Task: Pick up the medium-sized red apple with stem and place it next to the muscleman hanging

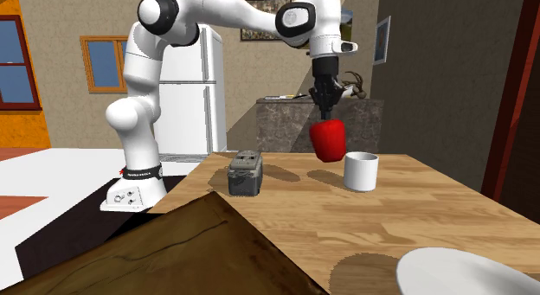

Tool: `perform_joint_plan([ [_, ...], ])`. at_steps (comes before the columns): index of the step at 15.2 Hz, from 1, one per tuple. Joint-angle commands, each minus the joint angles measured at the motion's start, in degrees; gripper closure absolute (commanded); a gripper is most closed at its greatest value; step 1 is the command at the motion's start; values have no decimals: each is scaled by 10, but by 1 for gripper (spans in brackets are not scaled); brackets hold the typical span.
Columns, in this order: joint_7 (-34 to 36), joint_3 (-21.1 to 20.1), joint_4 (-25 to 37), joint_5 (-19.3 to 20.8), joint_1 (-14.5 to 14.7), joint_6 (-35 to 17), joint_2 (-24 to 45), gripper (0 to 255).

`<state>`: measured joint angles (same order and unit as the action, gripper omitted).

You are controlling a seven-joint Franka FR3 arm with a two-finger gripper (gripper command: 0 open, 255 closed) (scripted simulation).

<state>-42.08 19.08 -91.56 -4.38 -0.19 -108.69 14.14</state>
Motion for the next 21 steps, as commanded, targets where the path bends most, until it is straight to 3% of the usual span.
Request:
perform_joint_plan([
  [1,2,0,15,1,0,16,-1,255],
  [19,0,3,186,-6,-12,165,22,255],
  [21,-11,7,178,-6,-19,163,16,255],
])
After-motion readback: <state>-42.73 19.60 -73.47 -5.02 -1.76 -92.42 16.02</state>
